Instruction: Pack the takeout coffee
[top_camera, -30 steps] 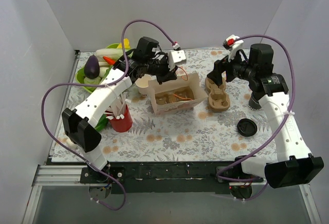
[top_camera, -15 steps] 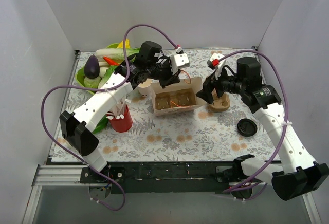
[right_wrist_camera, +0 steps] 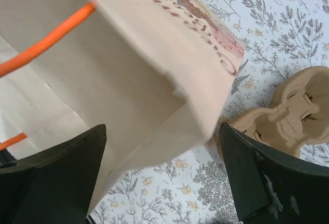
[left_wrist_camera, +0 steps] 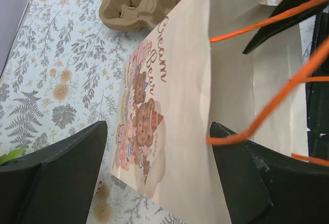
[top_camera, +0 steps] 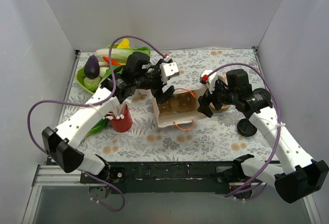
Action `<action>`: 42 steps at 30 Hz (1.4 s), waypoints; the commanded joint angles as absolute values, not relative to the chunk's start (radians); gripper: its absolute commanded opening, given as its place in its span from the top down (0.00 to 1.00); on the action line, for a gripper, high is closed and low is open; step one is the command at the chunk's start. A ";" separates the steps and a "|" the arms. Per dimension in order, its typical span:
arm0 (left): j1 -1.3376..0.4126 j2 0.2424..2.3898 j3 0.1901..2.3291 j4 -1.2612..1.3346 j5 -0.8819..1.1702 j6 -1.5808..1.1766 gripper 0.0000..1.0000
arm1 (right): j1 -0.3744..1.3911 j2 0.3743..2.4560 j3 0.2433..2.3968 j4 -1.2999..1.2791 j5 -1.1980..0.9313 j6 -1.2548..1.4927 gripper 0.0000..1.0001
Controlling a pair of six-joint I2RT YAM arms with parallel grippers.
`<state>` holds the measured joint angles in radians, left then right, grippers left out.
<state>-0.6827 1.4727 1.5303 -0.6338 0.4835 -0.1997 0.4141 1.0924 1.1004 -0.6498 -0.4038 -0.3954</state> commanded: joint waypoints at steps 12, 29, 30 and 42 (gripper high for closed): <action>-0.683 1.348 1.405 -0.557 0.545 -0.098 0.18 | 0.456 1.043 1.074 -0.670 -0.368 -0.480 0.02; -0.611 1.592 1.589 -0.466 0.423 -0.256 0.39 | 0.448 1.259 1.403 -0.612 -0.342 -0.345 0.02; -0.607 1.612 1.597 -0.465 0.420 -0.261 0.39 | 0.446 1.270 1.411 -0.609 -0.341 -0.342 0.02; -0.494 1.652 1.730 -0.440 0.602 -0.431 0.17 | 0.269 1.336 1.583 -0.617 -0.319 -0.276 0.02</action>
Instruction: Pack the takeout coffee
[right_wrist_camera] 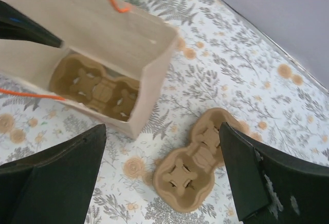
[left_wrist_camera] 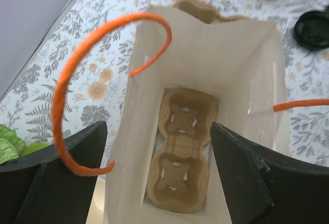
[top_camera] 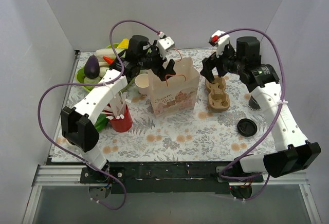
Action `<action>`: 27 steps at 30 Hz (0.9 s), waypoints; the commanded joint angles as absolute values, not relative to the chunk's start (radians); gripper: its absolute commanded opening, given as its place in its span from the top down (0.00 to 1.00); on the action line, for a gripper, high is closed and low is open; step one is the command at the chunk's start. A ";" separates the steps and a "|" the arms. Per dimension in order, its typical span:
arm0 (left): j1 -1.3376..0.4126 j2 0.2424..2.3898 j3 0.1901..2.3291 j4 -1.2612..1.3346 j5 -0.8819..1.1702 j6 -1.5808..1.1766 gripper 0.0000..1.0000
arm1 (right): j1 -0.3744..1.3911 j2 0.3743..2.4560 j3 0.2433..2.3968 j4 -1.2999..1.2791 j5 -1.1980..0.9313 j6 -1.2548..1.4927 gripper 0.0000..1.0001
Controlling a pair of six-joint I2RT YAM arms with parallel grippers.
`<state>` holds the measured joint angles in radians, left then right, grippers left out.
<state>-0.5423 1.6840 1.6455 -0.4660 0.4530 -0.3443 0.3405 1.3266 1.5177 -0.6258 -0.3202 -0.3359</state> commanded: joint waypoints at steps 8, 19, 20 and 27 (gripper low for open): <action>-0.466 1.540 1.688 -0.420 0.626 -0.492 0.06 | 0.017 1.405 1.658 -0.799 -0.136 -0.328 0.05; -0.465 1.450 1.614 -0.301 0.554 -0.624 0.05 | -0.247 1.554 1.617 -1.000 0.046 -0.299 0.02; -0.465 1.442 1.609 -0.298 0.551 -0.627 0.05 | -0.252 1.565 1.624 -1.008 0.069 -0.311 0.02; -0.465 1.387 1.551 -0.299 0.537 -0.606 0.05 | -0.276 1.687 1.669 -1.045 0.140 -0.374 0.02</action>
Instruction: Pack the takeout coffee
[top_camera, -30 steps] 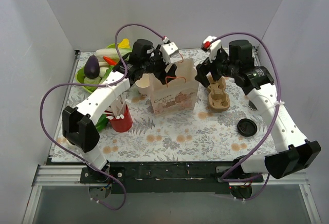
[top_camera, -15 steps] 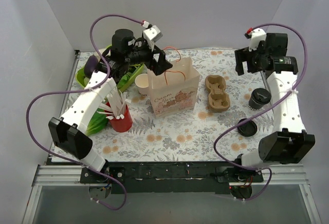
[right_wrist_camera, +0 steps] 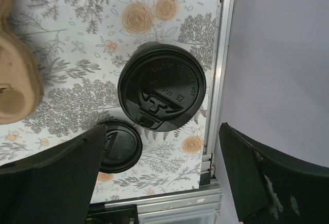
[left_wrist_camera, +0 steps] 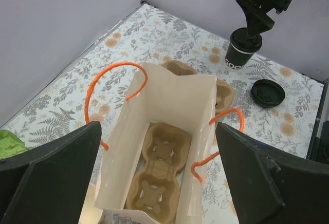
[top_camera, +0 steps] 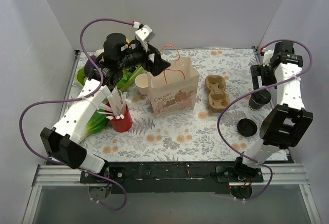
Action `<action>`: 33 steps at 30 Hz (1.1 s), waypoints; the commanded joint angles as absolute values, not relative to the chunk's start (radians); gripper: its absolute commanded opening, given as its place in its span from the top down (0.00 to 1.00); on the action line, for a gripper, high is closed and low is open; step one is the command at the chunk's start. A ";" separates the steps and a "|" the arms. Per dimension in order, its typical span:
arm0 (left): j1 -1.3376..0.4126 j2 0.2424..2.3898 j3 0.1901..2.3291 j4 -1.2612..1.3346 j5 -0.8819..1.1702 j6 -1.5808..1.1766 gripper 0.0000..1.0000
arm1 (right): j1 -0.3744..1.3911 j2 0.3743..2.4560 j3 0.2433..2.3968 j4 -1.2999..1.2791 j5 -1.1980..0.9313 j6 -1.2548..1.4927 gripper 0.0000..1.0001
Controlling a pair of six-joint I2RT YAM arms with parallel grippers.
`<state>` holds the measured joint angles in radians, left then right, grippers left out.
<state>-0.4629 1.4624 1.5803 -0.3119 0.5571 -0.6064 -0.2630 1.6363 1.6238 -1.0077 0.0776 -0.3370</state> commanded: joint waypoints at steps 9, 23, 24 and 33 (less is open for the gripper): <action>-0.463 1.381 1.523 -0.298 0.532 -0.595 0.05 | -0.291 1.759 1.681 -1.035 0.074 -0.390 0.02; -0.462 1.411 1.536 -0.298 0.543 -0.601 0.04 | -0.291 1.798 1.666 -1.017 0.040 -0.410 0.10; -0.462 1.413 1.536 -0.298 0.543 -0.601 0.04 | -0.291 1.802 1.673 -1.017 0.038 -0.410 0.12; -0.462 1.419 1.542 -0.299 0.546 -0.601 0.04 | -0.291 1.815 1.675 -1.017 0.009 -0.417 0.30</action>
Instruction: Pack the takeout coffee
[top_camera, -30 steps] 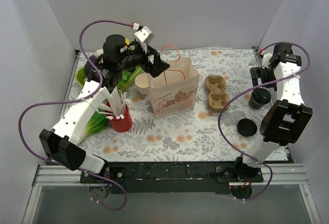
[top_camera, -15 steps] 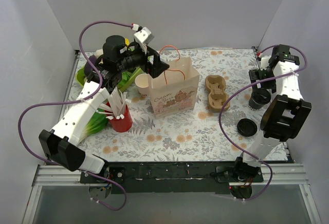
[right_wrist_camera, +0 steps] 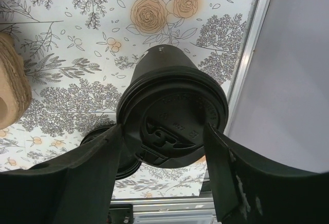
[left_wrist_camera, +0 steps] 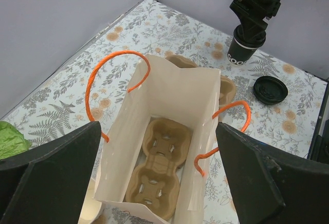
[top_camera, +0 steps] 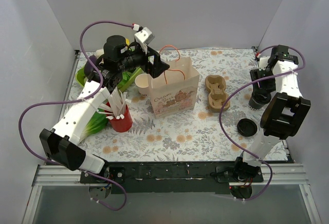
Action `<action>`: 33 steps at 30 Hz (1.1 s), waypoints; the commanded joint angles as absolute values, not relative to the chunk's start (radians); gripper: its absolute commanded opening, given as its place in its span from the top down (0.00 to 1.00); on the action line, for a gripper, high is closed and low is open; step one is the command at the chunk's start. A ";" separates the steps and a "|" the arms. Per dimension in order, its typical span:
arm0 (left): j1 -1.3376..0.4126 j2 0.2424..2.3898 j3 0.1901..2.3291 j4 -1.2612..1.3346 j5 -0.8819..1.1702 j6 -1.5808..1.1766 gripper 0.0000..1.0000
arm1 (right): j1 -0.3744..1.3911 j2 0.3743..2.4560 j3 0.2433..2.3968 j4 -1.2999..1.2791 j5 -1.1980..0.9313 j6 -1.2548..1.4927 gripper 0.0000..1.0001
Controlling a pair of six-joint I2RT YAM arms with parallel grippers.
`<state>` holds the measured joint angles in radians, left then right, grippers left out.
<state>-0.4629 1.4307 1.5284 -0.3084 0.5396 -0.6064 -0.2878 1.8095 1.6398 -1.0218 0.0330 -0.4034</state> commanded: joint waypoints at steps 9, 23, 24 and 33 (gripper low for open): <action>-0.462 1.419 1.537 -0.299 0.549 -0.601 0.04 | -0.291 1.807 1.663 -1.019 0.011 -0.423 0.31; -0.462 1.414 1.535 -0.305 0.568 -0.598 0.04 | -0.302 1.781 1.707 -1.006 0.045 -0.422 0.09; -0.462 1.414 1.534 -0.305 0.569 -0.598 0.04 | -0.305 1.782 1.706 -1.008 0.046 -0.422 0.08; -0.462 1.437 1.549 -0.330 0.568 -0.580 0.04 | -0.347 1.836 1.724 -1.019 0.015 -0.417 0.04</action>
<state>-0.4629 1.4349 1.5284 -0.3122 0.5583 -0.5991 -0.3214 1.8153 1.6726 -1.0206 0.0326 -0.4221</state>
